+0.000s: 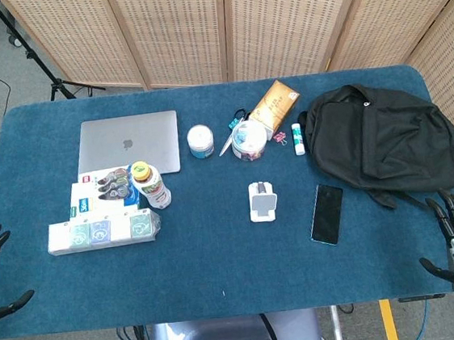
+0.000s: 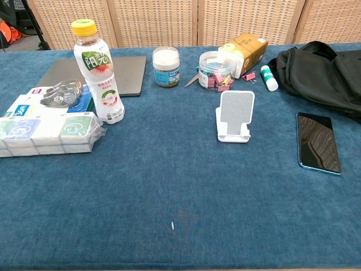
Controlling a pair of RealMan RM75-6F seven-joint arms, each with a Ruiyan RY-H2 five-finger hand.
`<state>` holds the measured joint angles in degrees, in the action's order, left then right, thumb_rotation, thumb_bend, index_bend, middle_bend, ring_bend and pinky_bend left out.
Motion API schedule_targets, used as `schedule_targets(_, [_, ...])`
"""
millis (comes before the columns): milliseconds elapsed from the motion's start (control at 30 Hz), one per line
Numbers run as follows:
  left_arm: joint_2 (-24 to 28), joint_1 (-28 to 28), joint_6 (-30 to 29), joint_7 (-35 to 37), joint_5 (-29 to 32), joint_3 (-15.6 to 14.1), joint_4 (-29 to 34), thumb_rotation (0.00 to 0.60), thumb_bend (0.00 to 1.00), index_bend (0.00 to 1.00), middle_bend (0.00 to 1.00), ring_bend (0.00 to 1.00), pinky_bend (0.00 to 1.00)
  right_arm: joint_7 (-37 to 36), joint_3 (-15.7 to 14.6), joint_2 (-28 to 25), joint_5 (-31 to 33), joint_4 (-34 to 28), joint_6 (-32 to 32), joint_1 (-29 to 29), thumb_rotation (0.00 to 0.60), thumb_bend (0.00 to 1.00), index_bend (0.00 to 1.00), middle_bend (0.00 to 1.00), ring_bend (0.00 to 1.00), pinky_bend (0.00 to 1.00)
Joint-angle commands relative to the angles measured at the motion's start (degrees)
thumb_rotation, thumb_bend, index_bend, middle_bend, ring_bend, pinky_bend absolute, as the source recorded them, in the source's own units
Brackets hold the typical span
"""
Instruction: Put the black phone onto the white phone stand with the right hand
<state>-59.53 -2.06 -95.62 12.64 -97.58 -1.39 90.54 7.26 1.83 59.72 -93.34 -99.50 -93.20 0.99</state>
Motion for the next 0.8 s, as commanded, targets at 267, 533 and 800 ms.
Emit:
schedule_targets(267, [0.83, 0.17, 1.28, 0.1, 1.39, -0.18, 1.02, 0.6, 0.0, 0.0, 0.0, 0.0, 0.0, 3.6, -0.57, 0.22, 0.78, -0.28, 2.09, -0.25, 0.6, 0.0, 0.02, 0.0, 0.0, 0.07])
schedule_targets(533, [1.38, -0.19, 2.7, -0.93, 2.78, 0.23, 2.47, 0.6, 0.0, 0.0, 0.0, 0.0, 0.0, 0.55, -2.16, -3.23, -0.41, 2.96, 14.15, -6.43, 0.6, 0.0, 0.05, 0.0, 0.0, 0.08])
schedule_targets(800, [0.82, -0.92, 4.6, -3.49, 3.89, 0.67, 3.55, 0.6, 0.0, 0.0, 0.0, 0.0, 0.0, -5.31, -2.87, -3.37, -14.24, 17.22, 21.91, -18.65, 0.6, 0.0, 0.09, 0.0, 0.0, 0.09])
